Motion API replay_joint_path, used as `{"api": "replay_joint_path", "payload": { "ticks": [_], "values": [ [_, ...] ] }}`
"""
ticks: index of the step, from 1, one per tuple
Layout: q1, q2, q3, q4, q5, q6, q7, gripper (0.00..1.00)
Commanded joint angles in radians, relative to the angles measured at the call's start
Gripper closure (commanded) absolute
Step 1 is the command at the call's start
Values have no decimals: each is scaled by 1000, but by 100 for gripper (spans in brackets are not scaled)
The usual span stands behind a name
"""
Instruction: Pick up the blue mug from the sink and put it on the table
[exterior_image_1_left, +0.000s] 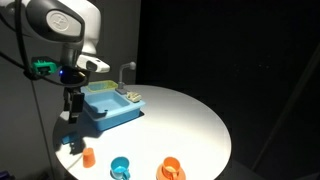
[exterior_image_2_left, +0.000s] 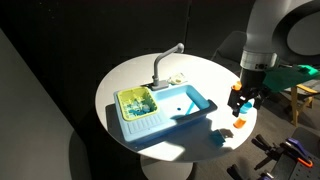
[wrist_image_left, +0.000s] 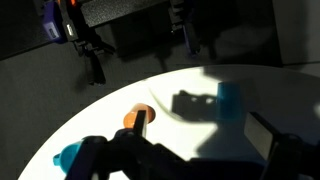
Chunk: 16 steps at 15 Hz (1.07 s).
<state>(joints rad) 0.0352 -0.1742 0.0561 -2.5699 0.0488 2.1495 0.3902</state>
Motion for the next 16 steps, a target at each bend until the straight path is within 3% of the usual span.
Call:
{"api": "replay_joint_path", "payload": {
  "ticks": [1, 12, 16],
  "values": [
    [26, -40, 38, 13, -5, -74, -16, 0],
    [27, -150, 69, 35, -66, -243, 5, 0],
    [5, -196, 73, 22, -160, -207, 17, 0]
  ]
}}
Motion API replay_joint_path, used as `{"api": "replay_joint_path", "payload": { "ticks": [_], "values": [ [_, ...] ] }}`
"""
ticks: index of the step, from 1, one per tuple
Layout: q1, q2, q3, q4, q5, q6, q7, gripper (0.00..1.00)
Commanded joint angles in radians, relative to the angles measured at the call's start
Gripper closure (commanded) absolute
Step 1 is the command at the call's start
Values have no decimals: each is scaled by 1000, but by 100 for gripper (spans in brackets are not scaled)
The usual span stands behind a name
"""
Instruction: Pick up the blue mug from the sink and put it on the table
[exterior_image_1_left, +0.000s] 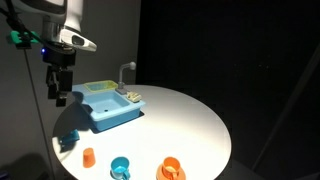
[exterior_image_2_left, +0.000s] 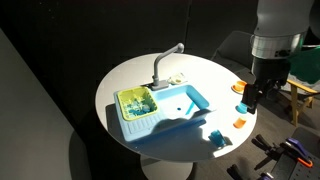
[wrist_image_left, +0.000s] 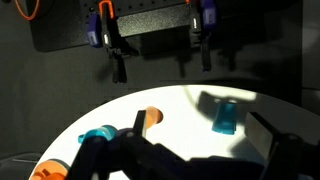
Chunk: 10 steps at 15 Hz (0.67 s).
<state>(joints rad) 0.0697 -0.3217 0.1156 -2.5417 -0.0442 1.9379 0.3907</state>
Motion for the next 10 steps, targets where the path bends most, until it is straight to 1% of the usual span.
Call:
{"api": "replay_joint_path", "payload": {
  "ticks": [1, 4, 6, 10],
  "values": [
    [-36, -59, 11, -13, -95, 33, 11, 0],
    [-57, -63, -6, -31, -131, 156, -11, 0],
    [-73, -54, -16, -49, -140, 262, -20, 0],
    [-93, -43, -31, -94, -118, 450, -33, 0]
  ]
}}
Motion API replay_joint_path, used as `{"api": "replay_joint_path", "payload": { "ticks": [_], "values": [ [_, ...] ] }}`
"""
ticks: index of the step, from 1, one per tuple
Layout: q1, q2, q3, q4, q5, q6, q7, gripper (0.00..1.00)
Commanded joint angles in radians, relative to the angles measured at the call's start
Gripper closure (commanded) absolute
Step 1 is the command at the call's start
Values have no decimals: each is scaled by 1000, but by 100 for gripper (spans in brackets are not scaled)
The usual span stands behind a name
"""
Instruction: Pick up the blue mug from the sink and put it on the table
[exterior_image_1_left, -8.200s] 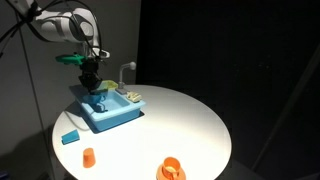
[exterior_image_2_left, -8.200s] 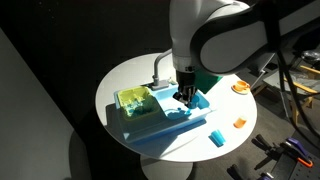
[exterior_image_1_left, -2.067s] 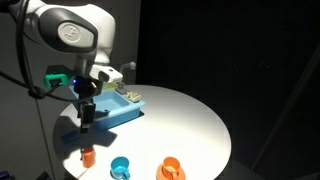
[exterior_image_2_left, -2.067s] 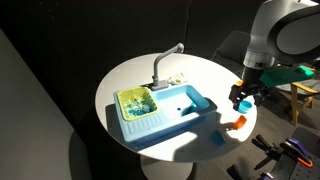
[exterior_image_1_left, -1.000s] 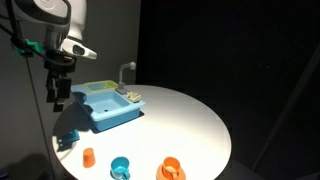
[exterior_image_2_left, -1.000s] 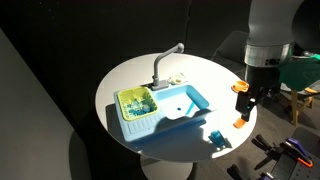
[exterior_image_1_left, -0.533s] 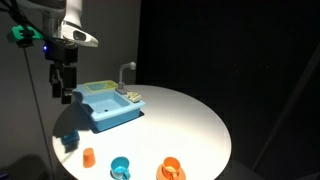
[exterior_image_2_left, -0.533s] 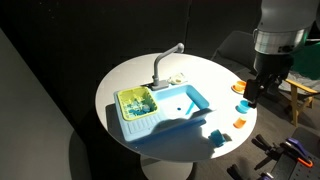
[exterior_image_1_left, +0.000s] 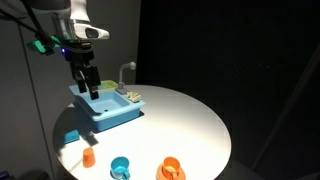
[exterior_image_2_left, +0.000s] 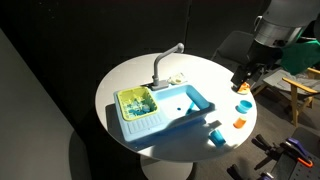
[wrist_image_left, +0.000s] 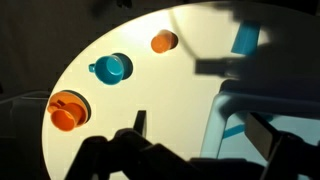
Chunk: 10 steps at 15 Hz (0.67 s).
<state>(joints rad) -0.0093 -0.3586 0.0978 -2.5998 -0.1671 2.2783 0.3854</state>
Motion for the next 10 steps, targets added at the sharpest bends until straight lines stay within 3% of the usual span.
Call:
{"api": "replay_joint_path", "payload": {
  "ticks": [1, 5, 9, 10],
  "values": [
    [-16, 0, -17, -46, 16, 151, -30, 0],
    [-9, -10, -21, -75, 66, 212, -31, 0],
    [22, -43, -18, -94, 145, 196, -50, 0],
    [-6, -3, -2, -70, 110, 198, -21, 0]
  ]
}}
